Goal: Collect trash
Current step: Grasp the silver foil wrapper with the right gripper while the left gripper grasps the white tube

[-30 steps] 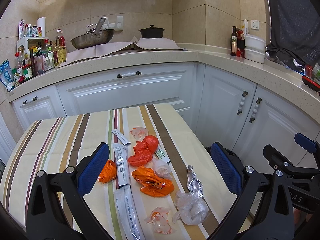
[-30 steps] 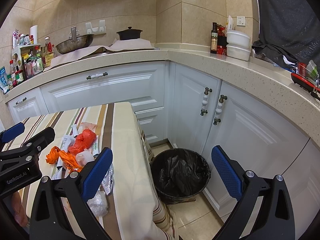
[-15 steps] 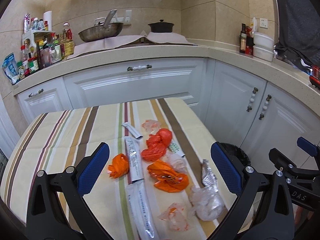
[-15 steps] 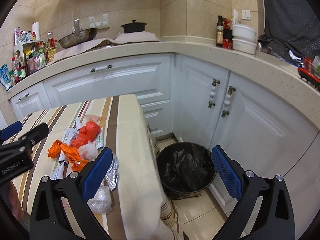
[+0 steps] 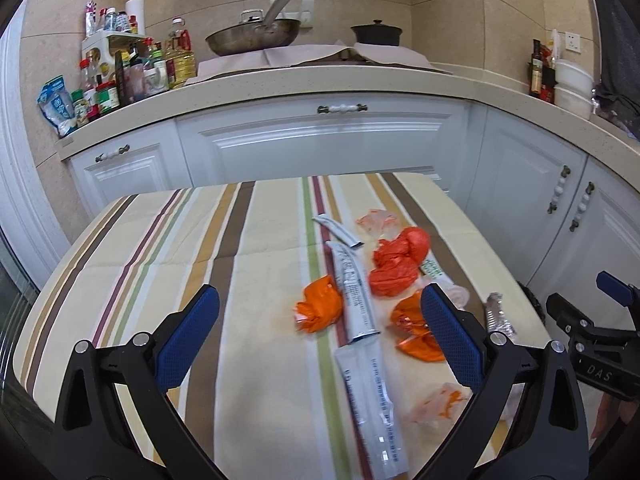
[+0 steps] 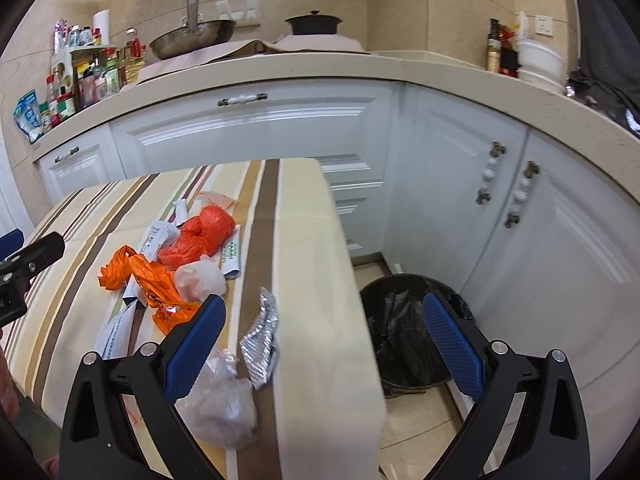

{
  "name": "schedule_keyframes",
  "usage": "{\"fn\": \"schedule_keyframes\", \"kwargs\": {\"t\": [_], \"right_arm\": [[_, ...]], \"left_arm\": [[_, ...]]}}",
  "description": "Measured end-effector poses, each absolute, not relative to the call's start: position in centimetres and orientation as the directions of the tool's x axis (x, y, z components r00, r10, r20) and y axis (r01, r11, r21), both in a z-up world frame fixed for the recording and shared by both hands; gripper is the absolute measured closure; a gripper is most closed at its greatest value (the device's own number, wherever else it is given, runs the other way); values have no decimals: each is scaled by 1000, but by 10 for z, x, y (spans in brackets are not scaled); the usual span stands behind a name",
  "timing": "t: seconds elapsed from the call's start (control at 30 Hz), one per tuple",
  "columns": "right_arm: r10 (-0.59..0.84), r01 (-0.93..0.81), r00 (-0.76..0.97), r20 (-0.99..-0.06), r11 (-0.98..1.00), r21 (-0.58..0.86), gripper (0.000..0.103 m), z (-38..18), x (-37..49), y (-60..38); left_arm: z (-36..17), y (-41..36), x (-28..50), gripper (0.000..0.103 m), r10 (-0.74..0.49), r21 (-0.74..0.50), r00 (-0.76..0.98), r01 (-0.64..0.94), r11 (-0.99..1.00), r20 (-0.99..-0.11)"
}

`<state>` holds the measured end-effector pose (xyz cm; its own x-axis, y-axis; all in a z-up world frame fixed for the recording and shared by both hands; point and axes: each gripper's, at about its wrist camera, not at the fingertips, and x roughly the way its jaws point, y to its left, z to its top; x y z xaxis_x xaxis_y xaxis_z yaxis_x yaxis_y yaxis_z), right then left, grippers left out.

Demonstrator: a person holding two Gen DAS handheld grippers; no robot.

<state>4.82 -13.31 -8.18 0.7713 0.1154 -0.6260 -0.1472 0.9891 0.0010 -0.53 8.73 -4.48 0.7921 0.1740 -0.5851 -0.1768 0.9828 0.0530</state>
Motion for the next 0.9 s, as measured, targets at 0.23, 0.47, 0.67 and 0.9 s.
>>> {"fn": "schedule_keyframes", "kwargs": {"t": [0.23,0.47,0.67,0.9], "right_arm": [[176,-218,698,-694,975,28,45,-105,69,-120],[185,-237,663,-726,971,32,47,-119,79,-111],[218,-267,618,-755,962,59,62,-130,86,-106],[272,-303,587,-762,947,104,86,-136,86,-102]], "left_arm": [[-64,105,1,28,163,33,748,-185,982,-643],[-82,102,6,31,138,29,720,-162,986,-680],[-88,101,9,31,131,24,710,-159,987,-692],[-92,94,11,31,118,23,706,-143,990,-698]]}}
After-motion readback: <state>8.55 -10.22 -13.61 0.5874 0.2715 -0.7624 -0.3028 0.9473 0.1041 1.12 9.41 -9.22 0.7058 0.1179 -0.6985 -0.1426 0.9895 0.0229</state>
